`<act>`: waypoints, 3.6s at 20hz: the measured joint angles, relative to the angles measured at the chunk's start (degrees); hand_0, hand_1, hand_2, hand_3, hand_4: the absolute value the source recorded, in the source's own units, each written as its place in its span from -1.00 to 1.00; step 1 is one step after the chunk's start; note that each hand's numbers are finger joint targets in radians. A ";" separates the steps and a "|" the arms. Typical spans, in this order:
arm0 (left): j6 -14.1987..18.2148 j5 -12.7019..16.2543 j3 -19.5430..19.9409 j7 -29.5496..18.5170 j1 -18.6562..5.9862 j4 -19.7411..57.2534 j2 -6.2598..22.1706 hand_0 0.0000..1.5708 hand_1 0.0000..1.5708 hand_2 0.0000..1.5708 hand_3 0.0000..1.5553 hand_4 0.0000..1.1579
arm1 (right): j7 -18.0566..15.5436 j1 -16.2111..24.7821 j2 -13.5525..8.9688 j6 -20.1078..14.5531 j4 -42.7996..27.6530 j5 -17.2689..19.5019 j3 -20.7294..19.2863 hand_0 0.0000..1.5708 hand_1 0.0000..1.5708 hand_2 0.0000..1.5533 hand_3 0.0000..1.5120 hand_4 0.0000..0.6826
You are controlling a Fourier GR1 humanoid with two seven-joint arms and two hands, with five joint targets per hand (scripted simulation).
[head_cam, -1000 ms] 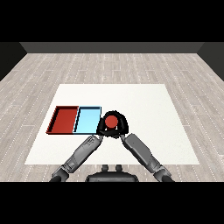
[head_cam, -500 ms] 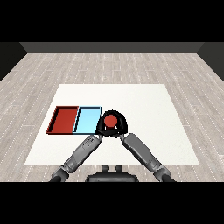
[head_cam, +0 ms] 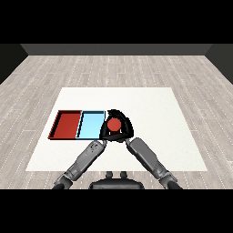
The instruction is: Pick the red can and put it in the red box
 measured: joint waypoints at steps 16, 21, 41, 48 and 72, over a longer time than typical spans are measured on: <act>-1.86 -0.77 1.07 -2.49 3.46 1.47 -1.14 1.00 1.00 1.00 0.92 0.93 | 5.60 1.35 -4.32 0.20 -11.16 5.55 -7.58 -1.00 -1.00 -1.00 -1.00 -1.00; -3.45 -1.06 3.97 -1.55 4.07 0.51 0.38 1.00 1.00 0.99 0.88 0.95 | 8.23 5.05 -7.71 -0.36 -20.86 6.54 -11.22 -1.00 -1.00 -1.00 -1.00 -1.00; -5.83 -9.78 15.99 10.99 3.82 -9.51 17.03 1.00 1.00 0.95 0.80 0.94 | -0.80 23.78 -13.14 12.47 -13.01 1.49 -25.46 -1.00 -1.00 -1.00 -1.00 -1.00; -9.05 -11.96 22.38 11.33 -2.65 6.07 22.35 0.99 0.99 0.95 0.85 0.88 | -4.12 25.60 -11.25 13.72 -7.37 2.15 -25.83 -1.00 -1.00 -1.00 -1.00 -1.00; -9.79 -16.05 33.84 2.84 -15.79 65.50 24.92 -0.71 -0.71 -0.43 -1.00 0.18 | -10.81 25.11 -11.72 16.08 -6.07 5.29 -27.34 -1.00 -1.00 -1.00 -1.00 -1.00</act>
